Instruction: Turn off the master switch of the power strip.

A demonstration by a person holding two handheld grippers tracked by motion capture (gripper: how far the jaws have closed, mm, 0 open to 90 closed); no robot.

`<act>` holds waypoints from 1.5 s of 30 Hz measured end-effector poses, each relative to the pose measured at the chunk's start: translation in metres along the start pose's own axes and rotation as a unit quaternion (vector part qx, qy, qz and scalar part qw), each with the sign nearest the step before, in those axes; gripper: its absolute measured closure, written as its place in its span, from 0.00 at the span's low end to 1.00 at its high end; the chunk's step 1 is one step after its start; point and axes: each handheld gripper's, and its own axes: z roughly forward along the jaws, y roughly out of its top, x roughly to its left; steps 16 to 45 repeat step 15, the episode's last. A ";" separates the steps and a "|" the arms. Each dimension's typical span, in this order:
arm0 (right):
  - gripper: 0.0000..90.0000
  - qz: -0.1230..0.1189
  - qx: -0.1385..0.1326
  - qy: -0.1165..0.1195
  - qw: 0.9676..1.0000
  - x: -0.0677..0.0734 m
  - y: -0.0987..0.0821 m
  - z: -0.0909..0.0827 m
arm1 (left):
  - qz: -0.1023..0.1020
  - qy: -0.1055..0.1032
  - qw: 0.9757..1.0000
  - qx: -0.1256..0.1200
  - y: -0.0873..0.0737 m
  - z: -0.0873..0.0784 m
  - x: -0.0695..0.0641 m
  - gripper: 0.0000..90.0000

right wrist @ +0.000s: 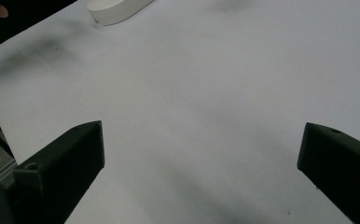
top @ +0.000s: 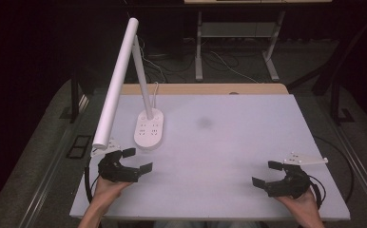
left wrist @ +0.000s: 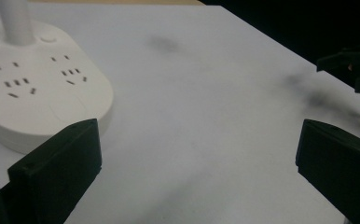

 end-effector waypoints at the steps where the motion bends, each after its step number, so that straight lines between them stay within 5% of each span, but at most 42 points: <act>1: 0.00 0.000 0.000 0.000 1.000 0.000 0.000 0.000 | 0.003 -0.002 1.000 0.004 -0.002 0.002 -0.001 0.00; 10: 0.00 0.001 0.004 0.002 1.000 0.001 -0.001 0.000 | 0.018 -0.021 0.999 0.037 -0.016 0.012 -0.010 0.00; 45: 0.00 -0.003 0.006 0.003 1.000 0.000 -0.001 0.001 | 0.021 -0.025 0.999 0.039 -0.019 0.014 -0.013 0.00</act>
